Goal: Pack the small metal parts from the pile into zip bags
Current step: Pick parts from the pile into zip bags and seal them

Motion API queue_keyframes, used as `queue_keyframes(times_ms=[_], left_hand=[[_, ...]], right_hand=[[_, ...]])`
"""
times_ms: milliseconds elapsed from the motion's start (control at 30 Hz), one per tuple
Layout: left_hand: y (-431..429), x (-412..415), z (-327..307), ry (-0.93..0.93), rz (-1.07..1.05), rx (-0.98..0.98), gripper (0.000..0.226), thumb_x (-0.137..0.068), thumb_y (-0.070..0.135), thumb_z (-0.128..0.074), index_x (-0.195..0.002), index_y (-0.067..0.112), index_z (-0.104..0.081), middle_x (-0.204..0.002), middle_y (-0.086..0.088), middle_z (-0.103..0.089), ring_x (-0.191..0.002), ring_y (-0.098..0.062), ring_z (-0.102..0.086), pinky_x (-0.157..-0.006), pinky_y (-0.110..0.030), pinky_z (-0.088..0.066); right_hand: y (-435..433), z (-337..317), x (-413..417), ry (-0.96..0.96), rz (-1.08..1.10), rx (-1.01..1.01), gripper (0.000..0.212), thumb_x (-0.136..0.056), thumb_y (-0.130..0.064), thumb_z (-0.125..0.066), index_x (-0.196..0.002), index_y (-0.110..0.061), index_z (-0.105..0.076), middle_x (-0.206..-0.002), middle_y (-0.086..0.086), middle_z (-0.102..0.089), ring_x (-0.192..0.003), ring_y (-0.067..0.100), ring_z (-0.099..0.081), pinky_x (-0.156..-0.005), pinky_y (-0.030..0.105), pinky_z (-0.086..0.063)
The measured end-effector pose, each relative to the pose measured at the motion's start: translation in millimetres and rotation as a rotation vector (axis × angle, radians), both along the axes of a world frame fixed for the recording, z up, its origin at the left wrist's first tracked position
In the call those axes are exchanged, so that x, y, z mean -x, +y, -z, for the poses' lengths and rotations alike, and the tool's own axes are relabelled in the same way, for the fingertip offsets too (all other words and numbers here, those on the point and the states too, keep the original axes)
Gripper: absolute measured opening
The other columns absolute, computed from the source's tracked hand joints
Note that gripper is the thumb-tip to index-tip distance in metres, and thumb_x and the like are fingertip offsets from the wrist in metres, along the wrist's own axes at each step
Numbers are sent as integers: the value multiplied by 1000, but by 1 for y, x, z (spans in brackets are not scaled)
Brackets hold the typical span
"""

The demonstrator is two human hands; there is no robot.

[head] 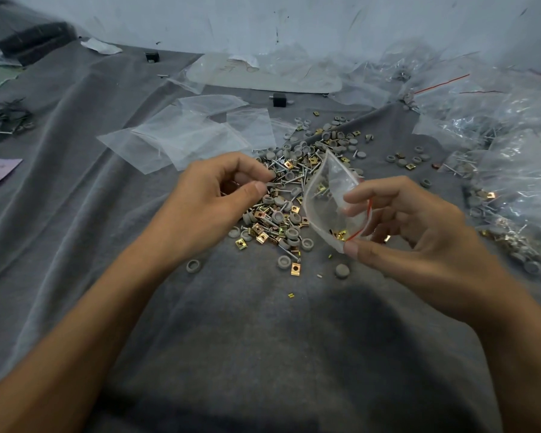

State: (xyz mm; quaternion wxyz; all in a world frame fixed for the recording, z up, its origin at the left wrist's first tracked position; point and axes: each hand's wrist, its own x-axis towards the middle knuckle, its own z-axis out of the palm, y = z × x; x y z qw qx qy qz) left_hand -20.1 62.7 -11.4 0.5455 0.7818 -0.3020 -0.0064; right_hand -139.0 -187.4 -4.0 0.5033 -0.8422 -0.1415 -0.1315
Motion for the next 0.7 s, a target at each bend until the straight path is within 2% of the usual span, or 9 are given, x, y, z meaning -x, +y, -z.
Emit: queue_keyframes(times_ms=[100,167,267,333,400,467,533,600,700], left_hand=[[-1,0,0,12,-1,7,16,-95,13,-69,-100,28,-71,-82,8,-67,-75,-13,-61,-69,-34,-51],[-1,1,0,20,-1,5,15,-94,13,-69,-101,26,-71,-83,5,-67,-75,-15,-61,-70,-36,-51],[-2,0,1,15,-2,-10,14,-94,13,-69,-101,25,-70,-83,5,-66,-75,-13,-61,-68,-29,-50],[-1,0,1,20,-11,-15,13,-94,13,-69,-102,24,-71,-82,7,-66,-75,-10,-61,-67,-25,-50],[-1,-1,1,24,-18,-37,12,-95,14,-68,-102,22,-71,-81,10,-65,-74,-5,-60,-65,-18,-48],[-1,-1,3,16,-20,-100,9,-95,15,-67,-102,21,-71,-79,12,-64,-68,1,-57,-63,-14,-44],[-2,0,7,-25,-34,-220,8,-95,20,-67,-100,24,-71,-77,13,-64,-65,1,-55,-63,-17,-43],[-4,3,9,-96,-29,-387,6,-95,25,-68,-98,29,-71,-77,15,-66,-69,0,-58,-65,-22,-44],[-8,9,11,-185,7,-590,6,-95,30,-67,-100,31,-69,-90,15,-66,-84,-2,-60,-75,-29,-46]], right_hand=[[-7,-4,1,-31,-6,-131,47,-78,-17,-83,-116,-36,-65,-109,-1,-70,-85,18,-68,-76,32,-59],[-10,-7,1,-57,-19,-295,46,-77,-26,-87,-116,-36,-65,-106,1,-72,-86,16,-67,-76,28,-57],[-13,-11,-2,-122,46,-503,44,-73,-41,-87,-113,-35,-68,-95,-3,-73,-84,10,-65,-71,21,-54],[-14,-13,-4,-165,137,-565,38,-74,-46,-85,-105,-33,-71,-86,-7,-71,-75,8,-62,-66,21,-52],[-16,-14,-2,-204,273,-485,29,-78,-54,-81,-95,-32,-70,-76,-7,-64,-64,10,-56,-62,23,-49],[-21,-12,-1,-252,440,-209,29,-88,-59,-70,-86,-30,-63,-69,3,-58,-59,18,-53,-56,28,-44],[-25,-8,0,-274,524,27,38,-95,-59,-59,-83,-24,-57,-68,15,-56,-61,27,-50,-55,34,-39],[-25,-8,2,-288,550,122,43,-98,-59,-54,-79,-20,-52,-63,8,-52,-57,17,-47,-51,26,-35],[-24,-10,4,-308,609,200,45,-99,-48,-57,-70,-15,-47,-56,3,-43,-53,1,-42,-48,13,-31]])
